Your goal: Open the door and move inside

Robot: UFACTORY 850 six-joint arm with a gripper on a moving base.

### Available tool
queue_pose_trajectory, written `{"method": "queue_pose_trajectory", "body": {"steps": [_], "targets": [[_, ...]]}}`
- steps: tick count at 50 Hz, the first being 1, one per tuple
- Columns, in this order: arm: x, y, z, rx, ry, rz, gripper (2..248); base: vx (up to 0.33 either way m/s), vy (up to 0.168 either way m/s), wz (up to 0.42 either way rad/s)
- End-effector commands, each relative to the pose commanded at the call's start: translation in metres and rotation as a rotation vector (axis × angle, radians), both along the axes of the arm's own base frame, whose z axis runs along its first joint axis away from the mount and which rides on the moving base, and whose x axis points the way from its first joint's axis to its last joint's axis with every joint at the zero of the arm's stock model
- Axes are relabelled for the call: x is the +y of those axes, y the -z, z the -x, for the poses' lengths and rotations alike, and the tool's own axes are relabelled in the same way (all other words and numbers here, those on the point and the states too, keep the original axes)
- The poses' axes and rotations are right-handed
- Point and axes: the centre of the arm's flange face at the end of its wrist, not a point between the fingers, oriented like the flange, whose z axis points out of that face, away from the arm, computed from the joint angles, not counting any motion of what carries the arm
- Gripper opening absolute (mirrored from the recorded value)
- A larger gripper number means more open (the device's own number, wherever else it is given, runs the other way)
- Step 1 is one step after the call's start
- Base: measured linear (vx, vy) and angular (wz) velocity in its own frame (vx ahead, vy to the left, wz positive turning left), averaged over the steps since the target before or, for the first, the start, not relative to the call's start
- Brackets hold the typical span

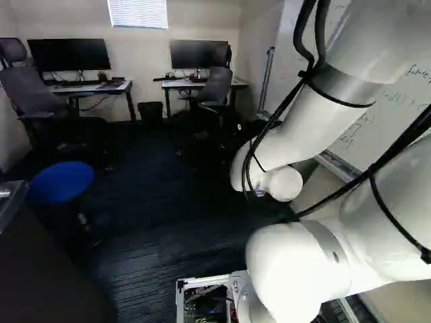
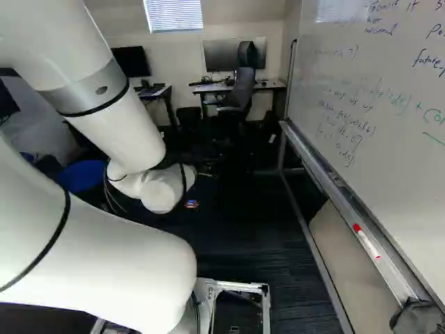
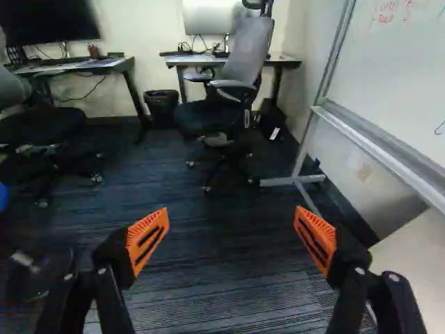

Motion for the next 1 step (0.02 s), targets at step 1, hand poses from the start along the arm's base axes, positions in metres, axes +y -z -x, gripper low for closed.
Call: {"method": "queue_pose_trajectory", "body": {"steps": [1], "targets": [[0.0, 0.0, 0.0, 0.0, 0.0, 0.0, 247, 0.0, 0.0, 0.0]]}}
